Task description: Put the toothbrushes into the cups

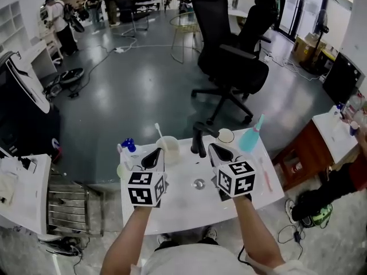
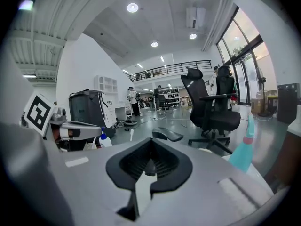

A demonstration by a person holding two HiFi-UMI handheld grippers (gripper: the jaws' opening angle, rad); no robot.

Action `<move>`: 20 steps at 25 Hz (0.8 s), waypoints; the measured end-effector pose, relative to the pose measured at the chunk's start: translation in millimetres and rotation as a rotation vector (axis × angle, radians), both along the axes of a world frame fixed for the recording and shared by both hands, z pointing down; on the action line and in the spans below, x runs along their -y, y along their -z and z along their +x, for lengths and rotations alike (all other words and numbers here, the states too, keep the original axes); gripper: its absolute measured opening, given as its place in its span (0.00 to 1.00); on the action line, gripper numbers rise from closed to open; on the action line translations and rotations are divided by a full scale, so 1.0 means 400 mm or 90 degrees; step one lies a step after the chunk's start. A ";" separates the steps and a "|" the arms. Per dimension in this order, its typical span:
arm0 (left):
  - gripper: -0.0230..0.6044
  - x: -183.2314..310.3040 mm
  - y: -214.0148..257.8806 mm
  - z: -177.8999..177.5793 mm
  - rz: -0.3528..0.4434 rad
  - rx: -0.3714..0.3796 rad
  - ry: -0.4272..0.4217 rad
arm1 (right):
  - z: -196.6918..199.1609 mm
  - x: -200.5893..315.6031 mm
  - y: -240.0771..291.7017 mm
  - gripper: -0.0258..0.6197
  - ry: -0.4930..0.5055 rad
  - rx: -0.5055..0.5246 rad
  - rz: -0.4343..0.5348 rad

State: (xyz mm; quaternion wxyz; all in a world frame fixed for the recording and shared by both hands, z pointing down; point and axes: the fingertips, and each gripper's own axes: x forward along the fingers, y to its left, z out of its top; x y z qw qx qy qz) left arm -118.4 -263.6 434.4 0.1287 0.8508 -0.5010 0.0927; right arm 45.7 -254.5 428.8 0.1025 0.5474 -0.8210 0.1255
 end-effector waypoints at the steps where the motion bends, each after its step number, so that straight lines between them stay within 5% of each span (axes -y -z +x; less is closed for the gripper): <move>1: 0.04 -0.002 -0.003 0.015 -0.001 -0.001 -0.002 | 0.015 -0.003 -0.001 0.04 -0.001 -0.002 -0.001; 20: 0.04 -0.023 -0.063 0.289 -0.036 0.007 -0.059 | 0.339 -0.067 -0.080 0.05 -0.075 -0.021 -0.053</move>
